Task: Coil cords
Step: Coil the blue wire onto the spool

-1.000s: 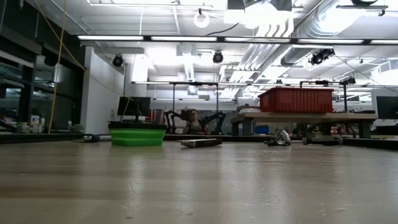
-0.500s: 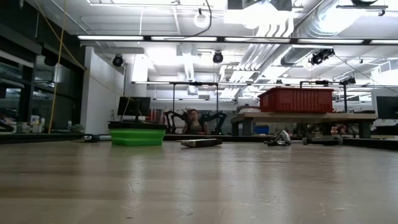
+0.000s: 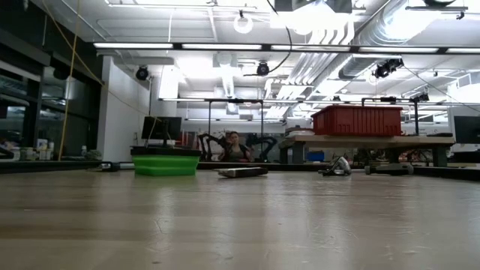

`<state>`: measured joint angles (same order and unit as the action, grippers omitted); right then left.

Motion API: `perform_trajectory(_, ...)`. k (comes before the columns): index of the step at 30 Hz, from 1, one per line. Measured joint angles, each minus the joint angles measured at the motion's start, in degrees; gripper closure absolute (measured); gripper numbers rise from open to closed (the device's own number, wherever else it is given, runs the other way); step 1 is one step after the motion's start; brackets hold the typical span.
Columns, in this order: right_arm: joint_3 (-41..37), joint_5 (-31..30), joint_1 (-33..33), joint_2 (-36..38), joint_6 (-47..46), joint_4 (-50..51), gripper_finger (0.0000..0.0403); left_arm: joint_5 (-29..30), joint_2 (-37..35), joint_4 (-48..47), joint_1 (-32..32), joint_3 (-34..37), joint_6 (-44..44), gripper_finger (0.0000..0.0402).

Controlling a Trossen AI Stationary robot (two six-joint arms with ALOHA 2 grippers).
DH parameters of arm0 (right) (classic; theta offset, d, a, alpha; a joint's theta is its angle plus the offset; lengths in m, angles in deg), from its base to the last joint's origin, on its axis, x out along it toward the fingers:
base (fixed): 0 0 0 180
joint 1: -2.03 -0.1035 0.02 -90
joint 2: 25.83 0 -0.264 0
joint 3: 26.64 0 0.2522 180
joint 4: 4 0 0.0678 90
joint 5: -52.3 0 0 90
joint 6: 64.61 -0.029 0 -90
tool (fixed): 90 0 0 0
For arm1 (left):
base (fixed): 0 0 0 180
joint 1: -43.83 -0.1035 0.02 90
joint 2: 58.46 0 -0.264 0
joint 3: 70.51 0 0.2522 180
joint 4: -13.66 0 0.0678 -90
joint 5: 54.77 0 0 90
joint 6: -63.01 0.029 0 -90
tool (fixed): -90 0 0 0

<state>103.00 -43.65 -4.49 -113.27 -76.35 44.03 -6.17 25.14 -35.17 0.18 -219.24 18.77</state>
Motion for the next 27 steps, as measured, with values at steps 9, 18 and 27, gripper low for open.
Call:
perform_trajectory(9, 0.00, 0.19, -0.02, 0.12, 0.25, 0.06, 0.0403, -5.27, -0.47, -18.17, -0.18, 0.00, 2.41, 0.0400)
perform_trajectory(18, 0.00, -1.35, 0.04, 1.79, 1.73, 0.26, 0.0403, -13.91, -0.27, -22.44, 1.08, -0.02, 0.02, 0.0400)
perform_trajectory(27, 0.00, -2.78, 0.54, 3.06, 3.21, -2.32, 0.0403, -13.78, 3.49, -31.09, 7.47, -0.02, 4.08, 0.0400)
